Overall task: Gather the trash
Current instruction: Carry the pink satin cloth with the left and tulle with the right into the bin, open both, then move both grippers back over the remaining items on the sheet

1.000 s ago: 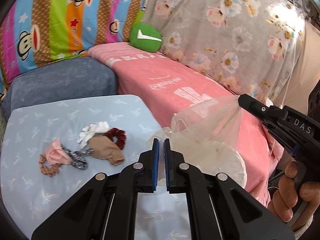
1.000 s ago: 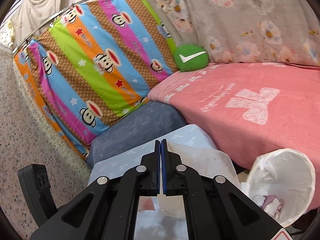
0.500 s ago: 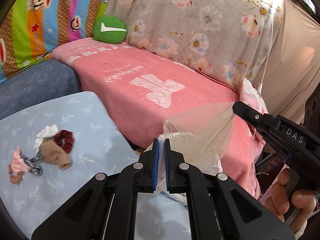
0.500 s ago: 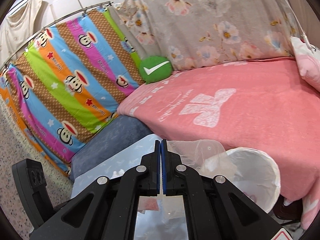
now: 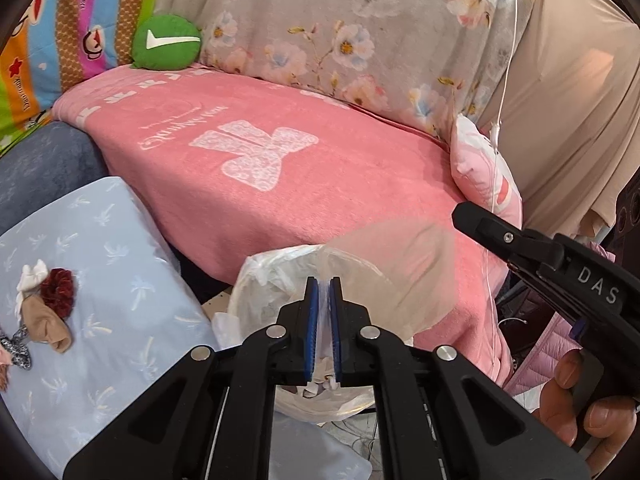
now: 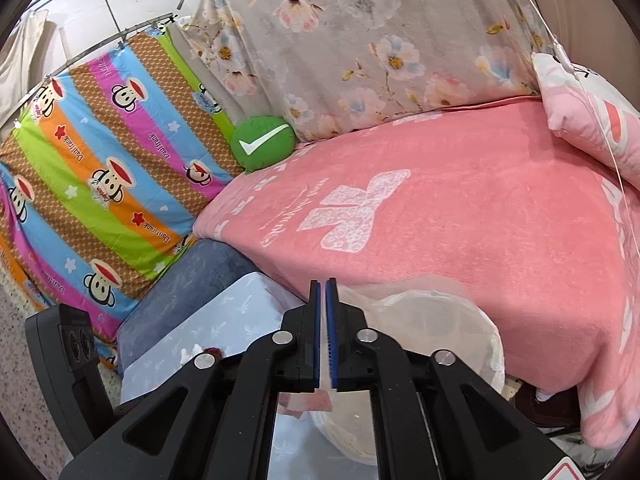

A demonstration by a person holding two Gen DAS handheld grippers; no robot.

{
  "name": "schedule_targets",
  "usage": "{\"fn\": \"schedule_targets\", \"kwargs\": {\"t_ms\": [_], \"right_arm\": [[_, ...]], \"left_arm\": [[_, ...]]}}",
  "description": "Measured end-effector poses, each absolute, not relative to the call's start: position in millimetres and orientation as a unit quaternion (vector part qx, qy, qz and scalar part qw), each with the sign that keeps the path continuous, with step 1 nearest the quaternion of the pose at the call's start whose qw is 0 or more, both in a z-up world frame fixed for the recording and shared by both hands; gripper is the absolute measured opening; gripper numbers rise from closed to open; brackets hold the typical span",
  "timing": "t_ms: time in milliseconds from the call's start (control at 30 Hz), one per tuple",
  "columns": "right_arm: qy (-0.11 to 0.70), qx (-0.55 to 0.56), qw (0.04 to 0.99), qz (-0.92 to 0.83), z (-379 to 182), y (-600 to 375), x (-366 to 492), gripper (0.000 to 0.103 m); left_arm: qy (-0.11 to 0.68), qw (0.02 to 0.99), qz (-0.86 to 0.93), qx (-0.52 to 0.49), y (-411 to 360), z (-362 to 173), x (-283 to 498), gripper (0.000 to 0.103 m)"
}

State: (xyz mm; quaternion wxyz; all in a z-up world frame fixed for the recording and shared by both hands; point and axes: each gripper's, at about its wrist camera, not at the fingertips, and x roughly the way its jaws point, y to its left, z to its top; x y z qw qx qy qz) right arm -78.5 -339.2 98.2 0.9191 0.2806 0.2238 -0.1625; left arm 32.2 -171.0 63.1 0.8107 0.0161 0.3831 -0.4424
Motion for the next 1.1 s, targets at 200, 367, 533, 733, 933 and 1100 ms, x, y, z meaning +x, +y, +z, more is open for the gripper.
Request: {"fn": "schedule_targets", "kwargs": {"t_ms": [200, 367, 533, 733, 933, 1100], "right_arm": [[0.235, 0.283, 0.915, -0.163, 90.4, -343.7, -77.2, 0.01], [0.243, 0.284, 0.914, -0.157, 85.0, -339.6, -72.3, 0.016], [0.256, 0.279, 0.914, -0.143, 79.2, -327.8, -64.7, 0.016], [0.275, 0.272, 0.913, -0.129, 70.2, -311.4, -55.9, 0.017], [0.305, 0.261, 0.909, -0.108, 52.3, -288.5, -44.0, 0.017], [0.335, 0.248, 0.906, -0.08, 35.9, -259.4, -28.4, 0.017]], "left_arm": [[0.398, 0.808, -0.434, 0.017, -177.7, 55.0, 34.5, 0.029], [0.39, 0.822, -0.416, 0.019, -171.1, 54.5, 37.1, 0.047], [0.393, 0.827, -0.402, 0.018, -166.6, 51.5, 42.5, 0.047], [0.399, 0.834, -0.38, 0.016, -152.3, 43.8, 48.5, 0.047], [0.405, 0.847, -0.344, 0.014, -124.9, 33.7, 56.3, 0.047], [0.411, 0.86, -0.302, 0.012, -94.7, 23.8, 66.4, 0.047]]}}
